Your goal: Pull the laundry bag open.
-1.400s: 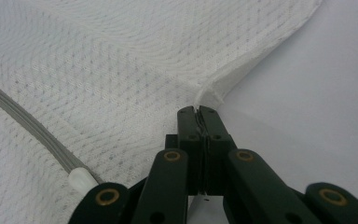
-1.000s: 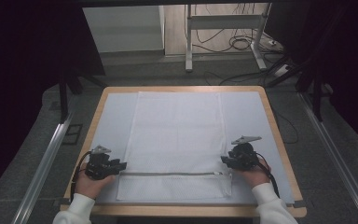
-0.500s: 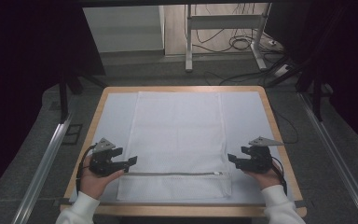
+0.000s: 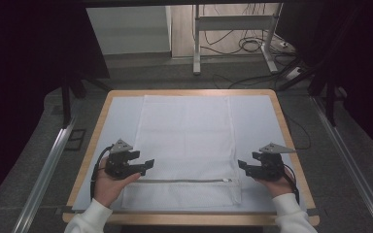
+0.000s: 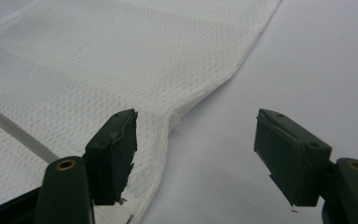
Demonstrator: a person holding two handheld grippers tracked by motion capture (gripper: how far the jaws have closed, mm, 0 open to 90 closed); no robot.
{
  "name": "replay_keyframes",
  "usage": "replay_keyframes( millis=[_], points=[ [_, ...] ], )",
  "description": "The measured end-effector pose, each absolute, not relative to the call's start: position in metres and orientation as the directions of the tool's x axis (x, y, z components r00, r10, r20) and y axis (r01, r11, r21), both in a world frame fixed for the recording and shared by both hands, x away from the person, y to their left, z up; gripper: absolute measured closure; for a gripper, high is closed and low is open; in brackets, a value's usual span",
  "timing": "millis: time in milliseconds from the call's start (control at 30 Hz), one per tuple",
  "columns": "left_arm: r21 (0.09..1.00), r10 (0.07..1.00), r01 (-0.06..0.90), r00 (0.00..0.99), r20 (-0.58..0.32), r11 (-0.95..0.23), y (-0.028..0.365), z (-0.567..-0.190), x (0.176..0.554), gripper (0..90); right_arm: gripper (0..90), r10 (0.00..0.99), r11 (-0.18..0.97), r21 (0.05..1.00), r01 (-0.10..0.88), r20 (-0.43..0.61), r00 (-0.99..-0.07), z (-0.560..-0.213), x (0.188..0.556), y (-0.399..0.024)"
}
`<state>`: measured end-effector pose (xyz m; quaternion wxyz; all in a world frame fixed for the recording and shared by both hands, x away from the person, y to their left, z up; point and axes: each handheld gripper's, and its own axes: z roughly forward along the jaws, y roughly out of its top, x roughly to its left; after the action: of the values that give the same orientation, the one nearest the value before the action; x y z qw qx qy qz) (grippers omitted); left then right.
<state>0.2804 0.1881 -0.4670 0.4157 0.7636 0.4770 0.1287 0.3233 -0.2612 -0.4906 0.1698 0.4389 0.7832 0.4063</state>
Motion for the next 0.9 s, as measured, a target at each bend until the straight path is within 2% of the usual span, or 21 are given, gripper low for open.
replay_keyframes(
  millis=[200, 400, 900],
  points=[
    [0.763, 0.816, 0.614, 0.537, -0.215, -0.203, 0.175, -0.461, 0.286, 30.8, 29.8, 0.84, 0.262, 0.779, 0.57, 0.107, -0.532, -0.495, 0.316, -0.261],
    [0.777, 0.805, 0.59, 0.559, -0.198, -0.218, 0.16, -0.459, 0.282, 29.3, 30.1, 0.858, 0.183, 0.792, 0.583, 0.16, -0.487, -0.494, 0.306, -0.268],
    [0.739, 0.772, 0.624, 0.591, -0.234, -0.254, 0.139, -0.466, 0.282, 34.9, 30.2, 0.855, 0.198, 0.805, 0.559, 0.137, -0.5, -0.497, 0.305, -0.277]
  ],
)
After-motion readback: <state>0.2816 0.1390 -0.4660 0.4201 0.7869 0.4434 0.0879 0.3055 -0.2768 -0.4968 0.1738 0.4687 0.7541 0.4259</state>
